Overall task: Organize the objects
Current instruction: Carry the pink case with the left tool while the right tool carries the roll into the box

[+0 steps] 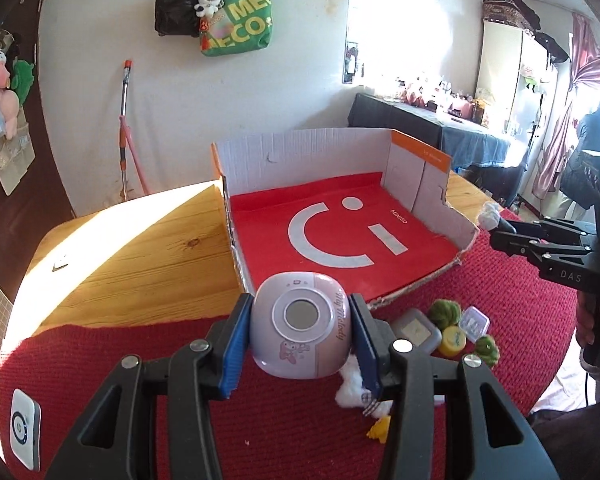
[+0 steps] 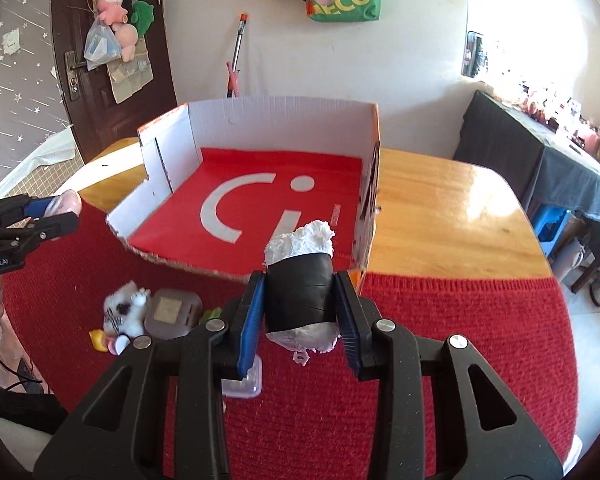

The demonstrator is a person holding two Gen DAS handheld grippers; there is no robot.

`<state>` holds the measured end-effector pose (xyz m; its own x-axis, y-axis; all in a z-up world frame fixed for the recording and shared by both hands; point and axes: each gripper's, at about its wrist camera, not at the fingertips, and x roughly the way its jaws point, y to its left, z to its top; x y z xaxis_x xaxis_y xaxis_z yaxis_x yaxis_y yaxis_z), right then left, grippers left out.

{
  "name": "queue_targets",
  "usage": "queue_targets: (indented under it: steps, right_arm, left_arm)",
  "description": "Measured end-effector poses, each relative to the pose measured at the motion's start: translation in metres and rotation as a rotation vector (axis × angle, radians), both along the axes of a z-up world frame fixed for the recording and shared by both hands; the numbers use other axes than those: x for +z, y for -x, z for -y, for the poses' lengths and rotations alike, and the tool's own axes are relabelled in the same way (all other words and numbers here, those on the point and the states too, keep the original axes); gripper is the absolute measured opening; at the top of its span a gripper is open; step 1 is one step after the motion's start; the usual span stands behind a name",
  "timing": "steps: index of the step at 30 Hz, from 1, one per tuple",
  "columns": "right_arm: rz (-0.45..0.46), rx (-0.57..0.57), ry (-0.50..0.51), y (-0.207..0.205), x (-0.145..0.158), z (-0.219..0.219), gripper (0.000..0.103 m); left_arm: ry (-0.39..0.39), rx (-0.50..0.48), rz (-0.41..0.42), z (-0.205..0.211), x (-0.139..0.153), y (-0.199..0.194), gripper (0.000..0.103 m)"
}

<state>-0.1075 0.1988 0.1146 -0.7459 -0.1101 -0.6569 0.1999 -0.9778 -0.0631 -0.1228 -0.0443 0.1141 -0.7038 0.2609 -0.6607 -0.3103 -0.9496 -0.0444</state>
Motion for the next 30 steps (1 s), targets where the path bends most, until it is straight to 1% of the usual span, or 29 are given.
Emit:
queue_targets:
  steps: [2, 4, 7, 10, 14, 16, 20, 27, 30]
  right_arm:
    - [0.003, 0.013, -0.006, 0.011, 0.006, 0.001, 0.033]
    - [0.025, 0.033, -0.006, 0.024, 0.008, 0.002, 0.033]
    - [0.065, 0.048, -0.033, 0.047, 0.006, 0.005, 0.033]
    - [0.126, 0.062, -0.049, 0.071, 0.000, 0.006, 0.033]
    - [0.217, 0.083, -0.066, 0.095, -0.012, 0.010, 0.033]
    - [0.247, 0.092, -0.074, 0.101, -0.015, 0.011, 0.033]
    - [0.313, 0.105, -0.106, 0.113, -0.025, 0.014, 0.033]
    - [0.373, 0.134, -0.181, 0.119, -0.040, 0.023, 0.033]
    - [0.402, 0.141, -0.181, 0.120, -0.045, 0.022, 0.033]
  left_arm:
    - [-0.006, -0.015, 0.028, -0.004, -0.001, 0.012, 0.049]
    - [-0.004, -0.026, 0.065, -0.008, -0.004, 0.028, 0.049]
    - [0.020, -0.042, 0.117, -0.016, -0.012, 0.051, 0.049]
    - [0.046, -0.055, 0.168, -0.022, -0.024, 0.068, 0.049]
    - [0.100, -0.080, 0.203, -0.032, -0.034, 0.084, 0.049]
    - [0.123, -0.088, 0.216, -0.035, -0.038, 0.091, 0.049]
    - [0.144, -0.101, 0.253, -0.036, -0.046, 0.101, 0.049]
    - [0.187, -0.141, 0.280, -0.042, -0.051, 0.106, 0.049]
    - [0.200, -0.149, 0.295, -0.043, -0.052, 0.109, 0.049]
